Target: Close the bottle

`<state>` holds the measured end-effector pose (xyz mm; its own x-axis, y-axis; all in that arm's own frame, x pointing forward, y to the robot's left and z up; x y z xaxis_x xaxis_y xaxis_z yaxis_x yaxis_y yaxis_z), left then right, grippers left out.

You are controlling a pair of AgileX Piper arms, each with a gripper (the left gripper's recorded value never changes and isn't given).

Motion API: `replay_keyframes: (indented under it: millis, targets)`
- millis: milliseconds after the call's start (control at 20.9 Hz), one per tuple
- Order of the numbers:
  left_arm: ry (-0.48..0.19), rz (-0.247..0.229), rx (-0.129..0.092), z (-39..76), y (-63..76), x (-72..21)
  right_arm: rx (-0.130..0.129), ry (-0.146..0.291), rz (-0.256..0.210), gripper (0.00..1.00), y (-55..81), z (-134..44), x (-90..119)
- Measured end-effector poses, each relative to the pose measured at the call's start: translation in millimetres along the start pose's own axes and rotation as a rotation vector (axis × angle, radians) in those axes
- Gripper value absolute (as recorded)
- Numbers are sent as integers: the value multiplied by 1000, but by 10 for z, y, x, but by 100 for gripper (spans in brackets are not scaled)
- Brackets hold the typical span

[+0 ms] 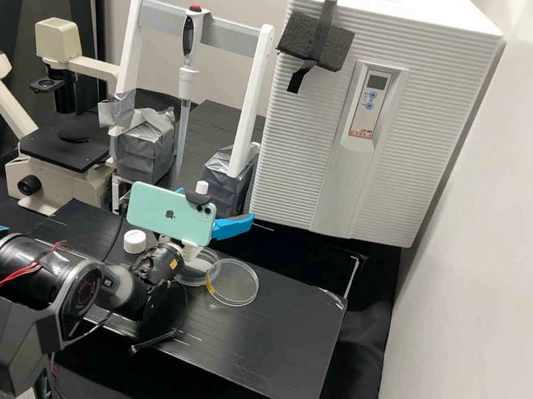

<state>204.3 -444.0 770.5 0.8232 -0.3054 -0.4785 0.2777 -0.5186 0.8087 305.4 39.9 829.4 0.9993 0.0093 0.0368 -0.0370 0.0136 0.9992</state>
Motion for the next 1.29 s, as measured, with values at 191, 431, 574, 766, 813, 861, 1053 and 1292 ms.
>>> replay_keyframes:
  millis: [191,431,574,766,813,861,1053,1292]
  targets:
    - [0,-1,-1,-1,-1,0,0,0,0,100,0,0,0]
    - [-1,4,4,-13,16,18,0,-2,-2,100,3,-1,-64]
    - [1,-3,-3,-26,2,28,-2,31,12,100,26,-59,-259]
    - [-7,13,15,-60,66,88,-13,126,-2,100,-62,-180,-573]
    - [-14,18,22,-56,85,107,-18,149,-21,100,-106,-199,-671]
    - [-20,22,28,-57,103,128,-25,169,-42,100,-146,-215,-746]
    - [-34,24,35,-62,125,178,-30,196,-117,100,-299,-224,-945]
    - [-34,27,37,-63,132,181,-71,231,-159,100,-415,-237,-1064]
